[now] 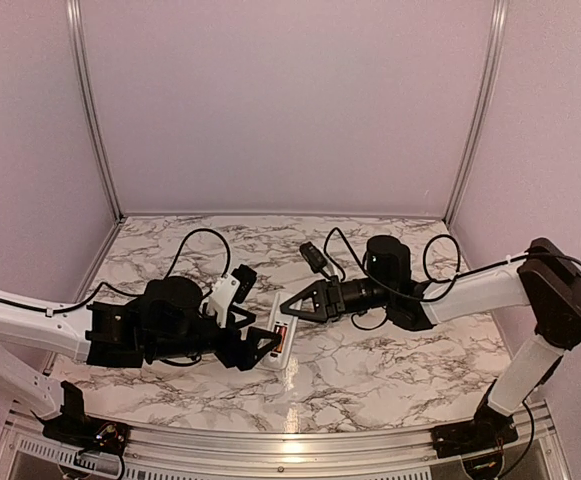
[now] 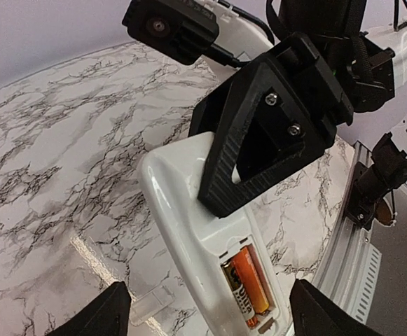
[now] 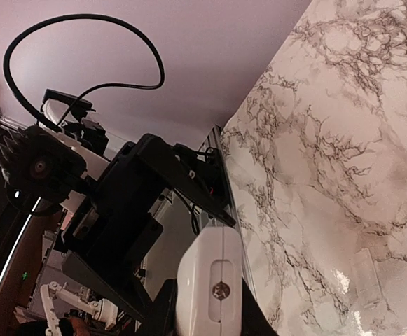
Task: Load the batteries into the remote control
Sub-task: Load the battery into the battery compartment.
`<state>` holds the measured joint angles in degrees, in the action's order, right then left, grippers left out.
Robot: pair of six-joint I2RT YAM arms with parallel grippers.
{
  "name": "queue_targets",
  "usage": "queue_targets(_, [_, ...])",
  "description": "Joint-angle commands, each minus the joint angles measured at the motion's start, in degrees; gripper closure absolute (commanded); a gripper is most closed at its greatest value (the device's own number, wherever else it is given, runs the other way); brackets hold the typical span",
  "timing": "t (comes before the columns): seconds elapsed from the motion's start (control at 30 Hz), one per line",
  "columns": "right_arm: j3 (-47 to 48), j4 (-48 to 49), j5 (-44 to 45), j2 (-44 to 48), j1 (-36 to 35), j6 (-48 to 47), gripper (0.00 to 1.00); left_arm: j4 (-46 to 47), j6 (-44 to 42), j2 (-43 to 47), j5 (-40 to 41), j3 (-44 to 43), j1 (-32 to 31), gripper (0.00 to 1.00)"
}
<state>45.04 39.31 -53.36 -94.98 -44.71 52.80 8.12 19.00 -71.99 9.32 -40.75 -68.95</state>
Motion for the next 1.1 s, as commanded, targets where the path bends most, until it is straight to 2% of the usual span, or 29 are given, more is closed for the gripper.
queue_targets(0.0, [2.28, -0.67, 1.15, 2.78, 0.24, -2.81, 1.0, 1.54, 4.85, -4.07, -2.48, -2.15, 0.72, 0.2])
queue_targets(0.37, [2.42, -2.27, 0.98, 5.09, -0.54, -5.2, 1.0, 1.54, 9.22, -8.54, -3.3, -3.81, 3.52, 0.37])
queue_targets(0.63, [2.91, -4.39, 1.7, 6.88, -0.4, -7.46, 1.0, -4.33, 10.31, -10.78, -0.18, -7.01, 4.7, 0.45])
queue_targets(0.7, [2.9, -5.62, 2.14, 7.25, 0.02, -8.42, 1.0, -5.64, 9.64, -10.51, -0.27, -7.71, 5.35, 0.42])
queue_targets(0.87, [-0.54, -6.82, 3.04, 7.42, 4.28, -8.91, 1.0, -9.81, 2.61, -7.68, -3.42, -9.54, 6.3, 0.17])
queue_targets(0.93, [-2.0, -7.88, 3.67, 7.67, 6.19, -9.58, 1.0, -11.09, 1.39, -6.62, -3.71, -9.54, 6.66, 0.14])
queue_targets(1.07, [-4.0, -9.7, 6.11, 6.99, 7.61, -9.92, 1.0, -10.71, 0.53, -7.81, -3.92, -9.61, 6.56, 0.15])
